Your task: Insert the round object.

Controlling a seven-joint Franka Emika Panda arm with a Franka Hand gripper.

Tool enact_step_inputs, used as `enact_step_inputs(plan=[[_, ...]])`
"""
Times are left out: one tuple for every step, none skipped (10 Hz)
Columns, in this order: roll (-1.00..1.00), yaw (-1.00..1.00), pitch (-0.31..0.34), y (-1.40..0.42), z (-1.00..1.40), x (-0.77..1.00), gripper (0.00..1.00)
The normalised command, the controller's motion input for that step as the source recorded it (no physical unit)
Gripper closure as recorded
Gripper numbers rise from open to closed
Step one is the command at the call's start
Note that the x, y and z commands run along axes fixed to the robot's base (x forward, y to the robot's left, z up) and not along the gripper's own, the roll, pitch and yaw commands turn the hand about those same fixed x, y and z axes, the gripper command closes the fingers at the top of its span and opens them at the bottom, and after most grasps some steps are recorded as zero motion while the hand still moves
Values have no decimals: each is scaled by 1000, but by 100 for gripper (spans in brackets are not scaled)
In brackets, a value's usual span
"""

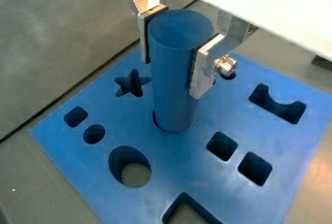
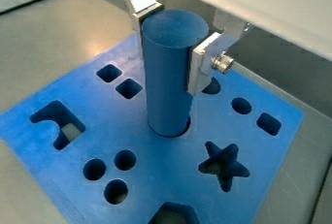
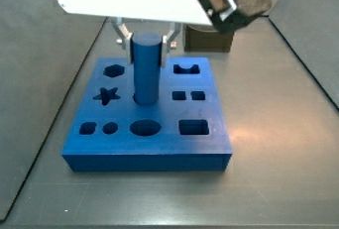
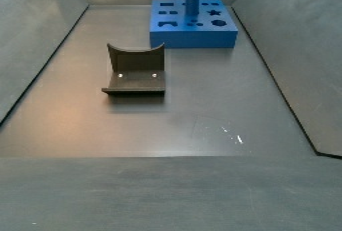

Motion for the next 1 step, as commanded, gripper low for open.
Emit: enact_step_inputs(plan=[[0, 0, 0, 0, 0, 0, 100]])
